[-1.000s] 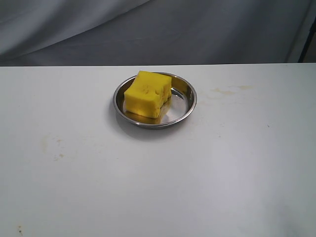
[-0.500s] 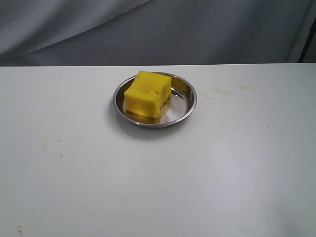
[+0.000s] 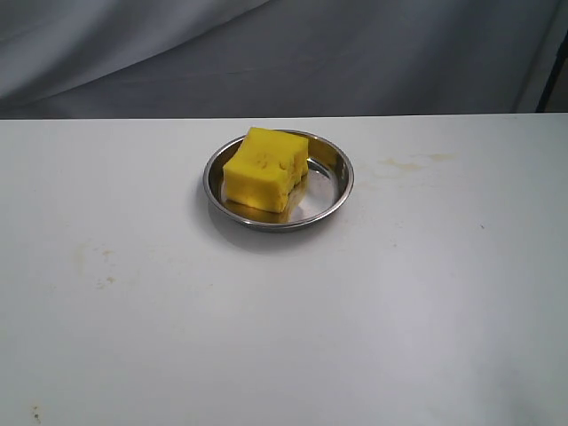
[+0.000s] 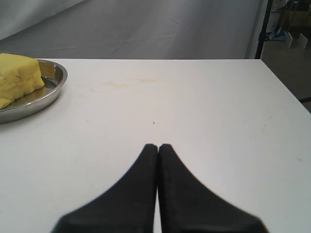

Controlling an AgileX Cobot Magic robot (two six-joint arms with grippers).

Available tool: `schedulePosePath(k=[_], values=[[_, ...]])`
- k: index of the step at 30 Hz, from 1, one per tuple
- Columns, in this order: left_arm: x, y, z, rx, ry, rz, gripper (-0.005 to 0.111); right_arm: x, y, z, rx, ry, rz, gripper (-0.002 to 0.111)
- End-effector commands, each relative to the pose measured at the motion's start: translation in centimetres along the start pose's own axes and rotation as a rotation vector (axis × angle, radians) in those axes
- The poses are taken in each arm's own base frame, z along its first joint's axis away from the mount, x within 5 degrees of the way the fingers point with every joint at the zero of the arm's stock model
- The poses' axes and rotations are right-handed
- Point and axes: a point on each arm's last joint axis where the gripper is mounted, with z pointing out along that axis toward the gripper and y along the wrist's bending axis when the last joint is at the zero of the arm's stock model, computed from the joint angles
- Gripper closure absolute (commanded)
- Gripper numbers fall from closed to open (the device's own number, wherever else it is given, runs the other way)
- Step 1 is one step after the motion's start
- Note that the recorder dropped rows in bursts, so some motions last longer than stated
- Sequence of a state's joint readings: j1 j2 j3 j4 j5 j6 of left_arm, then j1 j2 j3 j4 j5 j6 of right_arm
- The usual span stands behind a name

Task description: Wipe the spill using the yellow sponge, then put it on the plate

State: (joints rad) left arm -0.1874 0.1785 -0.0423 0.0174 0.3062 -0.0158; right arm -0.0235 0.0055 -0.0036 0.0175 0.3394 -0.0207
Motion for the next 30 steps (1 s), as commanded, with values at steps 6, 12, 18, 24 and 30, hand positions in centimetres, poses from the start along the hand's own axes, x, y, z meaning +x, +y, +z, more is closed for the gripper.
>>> schedulePosePath(k=[6,12,18,24,30], values=[[0.8,0.1,0.1,-0.009,-0.041,0.027,0.107,0.1,0.0,0.0,-0.002,-0.005,-0.002,0.108],[0.8,0.0,-0.3,-0.005,-0.069,0.007,0.107,0.1,0.0,0.0,-0.002,-0.005,-0.002,0.108],[0.8,0.1,-0.3,-0.007,-0.069,0.007,0.107,0.1,0.0,0.0,-0.002,-0.005,-0.002,0.108],[0.7,0.1,-0.5,-0.009,-0.099,0.006,0.107,0.1,0.0,0.0,-0.002,-0.005,-0.002,0.108],[0.8,0.4,-1.0,-0.070,-0.132,-0.019,0.107,0.1,0.0,0.0,-0.002,-0.005,-0.002,0.108]])
